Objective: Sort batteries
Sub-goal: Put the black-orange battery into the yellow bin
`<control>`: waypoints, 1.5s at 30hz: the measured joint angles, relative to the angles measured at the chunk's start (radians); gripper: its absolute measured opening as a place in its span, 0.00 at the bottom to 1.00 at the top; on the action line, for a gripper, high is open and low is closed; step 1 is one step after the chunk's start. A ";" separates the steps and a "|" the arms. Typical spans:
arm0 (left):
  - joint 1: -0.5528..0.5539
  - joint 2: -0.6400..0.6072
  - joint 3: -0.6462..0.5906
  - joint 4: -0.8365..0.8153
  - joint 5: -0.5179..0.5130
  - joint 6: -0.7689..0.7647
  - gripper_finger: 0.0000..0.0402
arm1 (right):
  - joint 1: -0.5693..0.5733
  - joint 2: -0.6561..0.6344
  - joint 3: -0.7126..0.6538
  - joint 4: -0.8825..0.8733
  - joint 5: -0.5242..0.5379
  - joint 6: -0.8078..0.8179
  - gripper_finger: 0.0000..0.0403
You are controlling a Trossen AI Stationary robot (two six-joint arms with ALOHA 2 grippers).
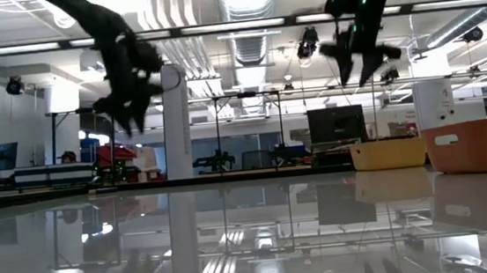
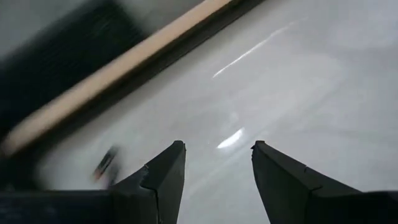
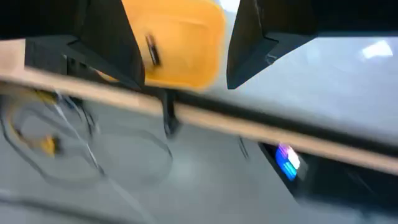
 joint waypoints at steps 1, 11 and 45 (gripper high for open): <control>0.016 0.008 -0.032 0.000 -0.050 -0.022 0.41 | 0.008 -0.040 0.000 0.019 0.002 0.000 0.54; 0.068 0.202 -0.093 0.005 -0.310 -0.032 0.41 | 0.029 -0.298 0.000 0.274 0.011 -0.009 0.57; 0.155 0.559 0.115 -0.172 -0.330 0.242 0.36 | 0.069 -0.351 0.000 0.264 0.050 -0.007 0.54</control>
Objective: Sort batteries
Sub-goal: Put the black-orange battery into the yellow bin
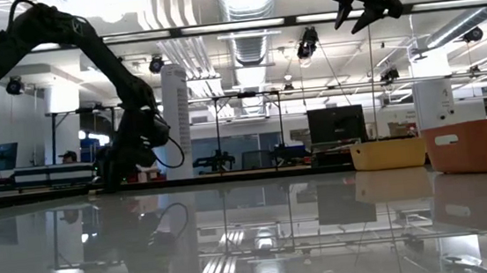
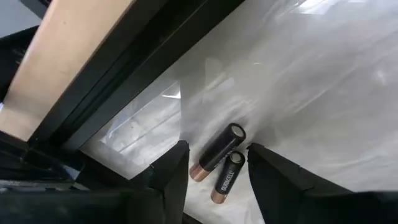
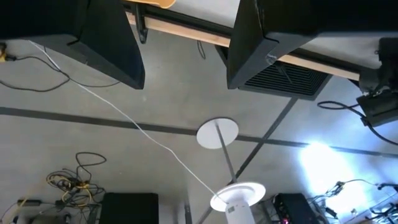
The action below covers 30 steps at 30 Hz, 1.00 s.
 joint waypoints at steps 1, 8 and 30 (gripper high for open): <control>0.000 0.000 0.000 0.001 0.010 0.002 0.34 | 0.000 0.000 0.000 0.000 0.000 0.000 0.54; 0.000 0.001 -0.001 0.030 0.046 -0.001 0.09 | 0.000 0.000 0.000 0.012 0.000 0.000 0.54; -0.117 -0.277 -0.005 0.420 0.777 -0.085 0.02 | 0.195 0.163 0.000 0.191 -0.275 -0.146 0.54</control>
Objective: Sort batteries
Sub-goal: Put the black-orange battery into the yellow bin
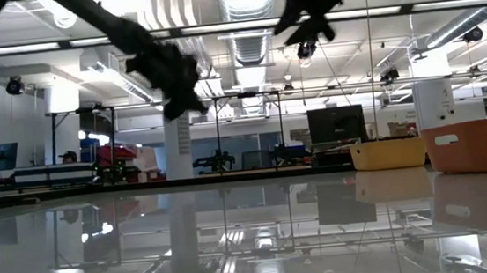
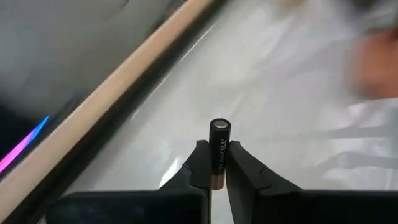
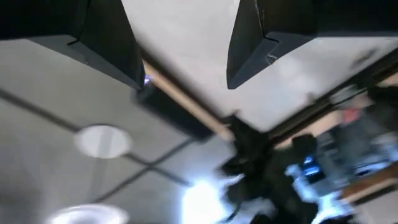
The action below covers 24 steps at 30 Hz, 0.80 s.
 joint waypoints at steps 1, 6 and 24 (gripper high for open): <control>-0.025 -0.026 0.000 0.046 0.043 -0.012 0.02 | 0.015 0.027 0.000 0.030 -0.037 -0.002 0.54; -0.140 -0.120 0.000 0.314 0.197 -0.101 0.01 | 0.062 0.168 0.000 0.190 -0.190 0.048 0.54; -0.282 -0.238 0.001 0.846 0.203 -0.389 0.02 | 0.072 0.220 0.204 0.275 -0.352 0.000 0.54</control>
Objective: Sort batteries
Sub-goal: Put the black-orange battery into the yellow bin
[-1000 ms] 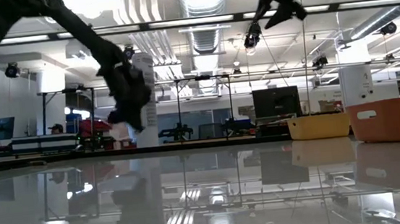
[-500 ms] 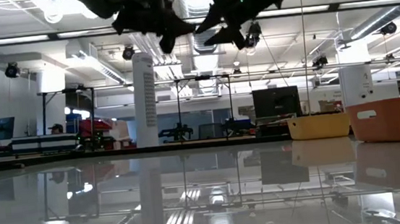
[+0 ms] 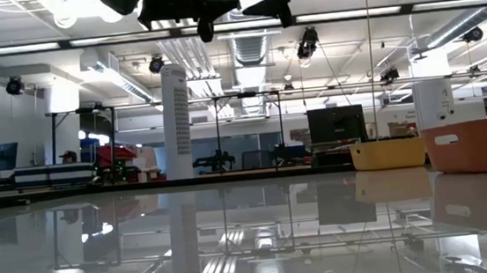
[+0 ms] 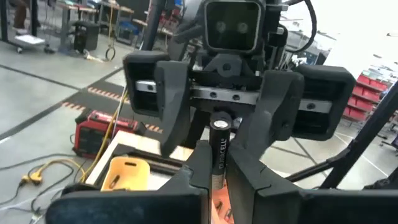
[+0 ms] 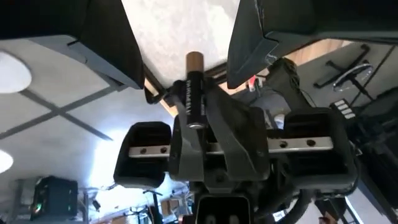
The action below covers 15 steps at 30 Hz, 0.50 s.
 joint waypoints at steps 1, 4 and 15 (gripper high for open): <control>0.000 0.000 0.000 0.007 0.000 -0.008 0.02 | 0.000 -0.001 0.001 0.000 -0.001 0.008 0.54; -0.007 0.001 0.000 0.013 -0.008 -0.016 0.02 | 0.000 0.000 0.002 -0.006 -0.003 0.037 0.54; -0.021 0.002 0.000 0.022 -0.024 -0.023 0.02 | 0.001 0.008 0.002 -0.009 -0.008 0.083 0.44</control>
